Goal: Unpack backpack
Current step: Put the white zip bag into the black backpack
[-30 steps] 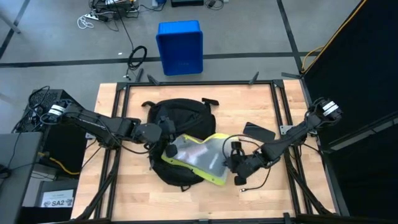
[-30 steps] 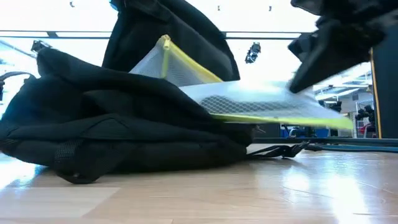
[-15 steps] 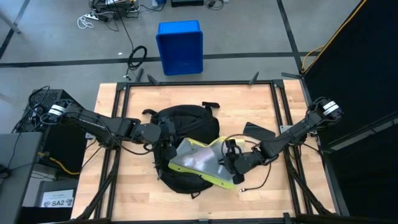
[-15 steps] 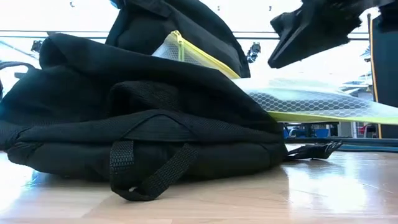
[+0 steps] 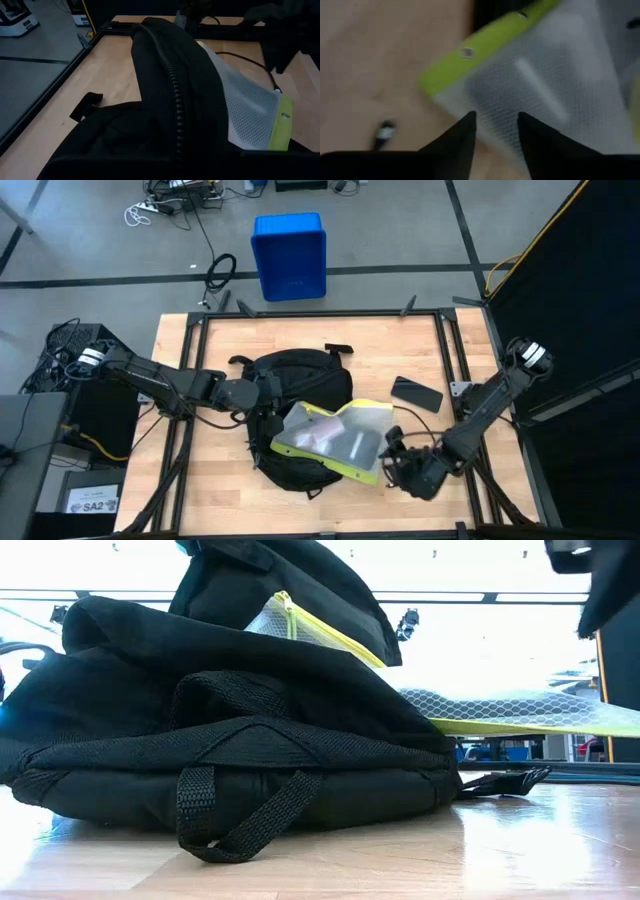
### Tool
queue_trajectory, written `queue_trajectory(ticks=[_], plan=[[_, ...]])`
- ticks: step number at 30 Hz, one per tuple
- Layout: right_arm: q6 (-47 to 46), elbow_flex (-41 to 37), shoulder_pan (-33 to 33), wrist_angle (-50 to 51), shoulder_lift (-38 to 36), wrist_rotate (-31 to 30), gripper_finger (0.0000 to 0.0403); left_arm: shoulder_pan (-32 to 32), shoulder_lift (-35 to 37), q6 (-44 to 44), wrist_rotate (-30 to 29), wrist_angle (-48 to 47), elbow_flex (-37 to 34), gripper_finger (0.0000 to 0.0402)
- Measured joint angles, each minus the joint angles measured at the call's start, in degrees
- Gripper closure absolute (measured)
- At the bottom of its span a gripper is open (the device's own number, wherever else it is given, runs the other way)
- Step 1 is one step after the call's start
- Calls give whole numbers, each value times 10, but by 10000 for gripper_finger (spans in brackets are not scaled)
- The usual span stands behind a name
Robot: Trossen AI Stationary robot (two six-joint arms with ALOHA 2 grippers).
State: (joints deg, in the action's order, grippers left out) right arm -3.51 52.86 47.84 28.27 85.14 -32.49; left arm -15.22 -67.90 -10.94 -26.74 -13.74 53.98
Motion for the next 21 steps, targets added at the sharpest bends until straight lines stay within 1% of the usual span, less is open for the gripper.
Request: queue_trajectory(ticks=[5,7,9,11,14,17,21], plan=[[17,-34,32,-25,0,-59,201,0,0,0,0,0,0,401],[17,-44,38,-31,0,-90,179,0,0,-1,0,0,0,401],[28,-56,42,-57,3,-110,161,0,0,-2,0,0,0,401],[51,-62,43,-80,20,-123,147,0,0,-2,0,-1,0,401],[83,-63,42,-80,67,-152,131,0,0,-2,0,-4,0,401],[114,-63,38,-80,119,-215,123,0,0,-12,0,-7,0,401],[168,-63,27,-90,174,-324,116,0,0,-15,0,-9,0,401]])
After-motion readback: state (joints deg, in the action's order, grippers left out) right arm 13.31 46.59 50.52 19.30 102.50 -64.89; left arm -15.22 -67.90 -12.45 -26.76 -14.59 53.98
